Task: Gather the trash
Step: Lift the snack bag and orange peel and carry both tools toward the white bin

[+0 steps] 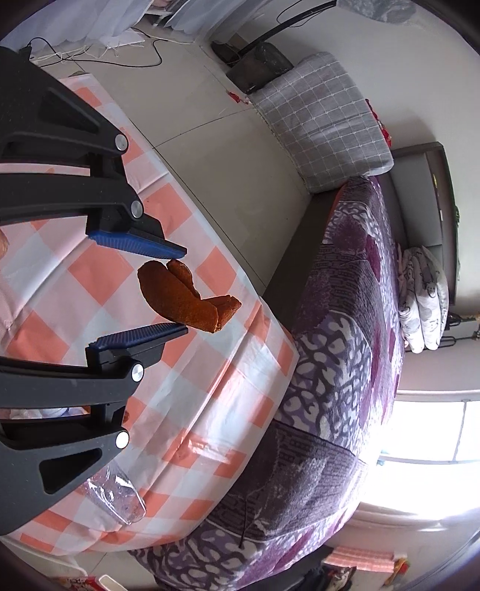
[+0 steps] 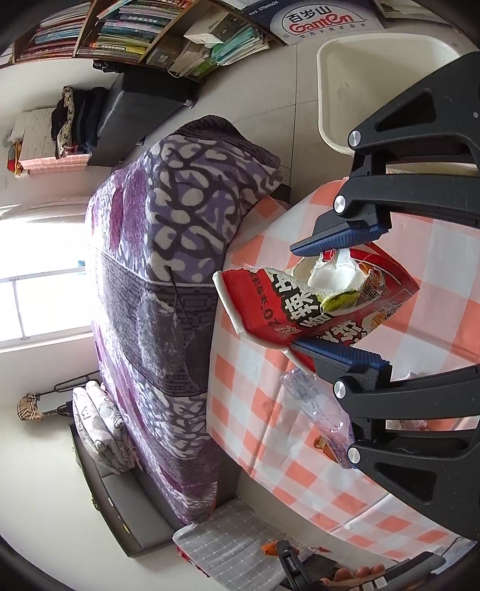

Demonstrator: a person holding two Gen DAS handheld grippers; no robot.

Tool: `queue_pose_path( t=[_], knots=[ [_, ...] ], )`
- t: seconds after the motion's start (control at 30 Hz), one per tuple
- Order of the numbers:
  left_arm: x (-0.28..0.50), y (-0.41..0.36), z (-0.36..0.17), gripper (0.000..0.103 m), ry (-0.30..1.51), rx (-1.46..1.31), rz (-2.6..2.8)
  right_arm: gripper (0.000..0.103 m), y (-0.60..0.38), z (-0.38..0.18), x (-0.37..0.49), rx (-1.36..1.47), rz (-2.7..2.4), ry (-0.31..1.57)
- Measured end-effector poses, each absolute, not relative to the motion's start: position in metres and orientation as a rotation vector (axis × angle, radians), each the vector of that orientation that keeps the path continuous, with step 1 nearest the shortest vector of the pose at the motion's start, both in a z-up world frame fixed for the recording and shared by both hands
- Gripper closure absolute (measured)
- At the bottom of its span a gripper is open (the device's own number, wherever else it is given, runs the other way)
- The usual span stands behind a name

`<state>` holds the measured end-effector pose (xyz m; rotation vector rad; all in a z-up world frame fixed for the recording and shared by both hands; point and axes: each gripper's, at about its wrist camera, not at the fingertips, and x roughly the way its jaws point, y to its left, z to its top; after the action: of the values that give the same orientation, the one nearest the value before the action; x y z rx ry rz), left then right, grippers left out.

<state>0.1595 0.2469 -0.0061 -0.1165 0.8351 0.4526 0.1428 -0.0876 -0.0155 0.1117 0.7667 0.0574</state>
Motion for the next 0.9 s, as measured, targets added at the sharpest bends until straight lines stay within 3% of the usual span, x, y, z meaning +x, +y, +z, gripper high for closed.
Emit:
queue_pose_path(
  t=[0.9],
  knots=[
    [0.147,0.097,0.008,0.067,0.798,-0.074,0.195,0.058,-0.174,0.003,0.119,0.227,-0.082,0.725]
  ],
)
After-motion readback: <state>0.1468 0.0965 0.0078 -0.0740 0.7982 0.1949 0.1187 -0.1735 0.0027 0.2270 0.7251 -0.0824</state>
